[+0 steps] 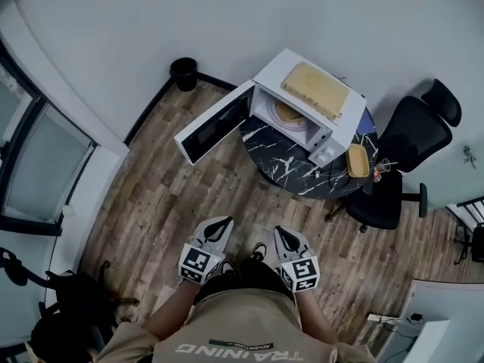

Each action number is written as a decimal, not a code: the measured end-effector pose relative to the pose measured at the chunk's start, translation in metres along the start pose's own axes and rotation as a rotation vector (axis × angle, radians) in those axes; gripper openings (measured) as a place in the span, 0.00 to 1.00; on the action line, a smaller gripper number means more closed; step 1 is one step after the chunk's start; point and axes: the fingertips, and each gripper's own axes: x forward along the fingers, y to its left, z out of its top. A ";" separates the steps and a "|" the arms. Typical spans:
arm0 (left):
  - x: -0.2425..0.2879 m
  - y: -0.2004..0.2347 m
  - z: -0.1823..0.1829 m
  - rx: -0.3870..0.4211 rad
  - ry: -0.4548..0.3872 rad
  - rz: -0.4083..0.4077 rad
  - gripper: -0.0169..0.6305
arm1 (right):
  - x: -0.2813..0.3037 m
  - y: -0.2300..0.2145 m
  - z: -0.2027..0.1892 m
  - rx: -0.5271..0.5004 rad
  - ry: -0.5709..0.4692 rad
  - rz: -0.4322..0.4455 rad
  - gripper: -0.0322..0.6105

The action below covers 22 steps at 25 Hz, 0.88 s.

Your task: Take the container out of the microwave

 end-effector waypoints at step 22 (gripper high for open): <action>0.150 0.060 0.051 0.040 0.108 0.088 0.04 | 0.146 -0.129 0.053 -0.131 0.000 0.216 0.06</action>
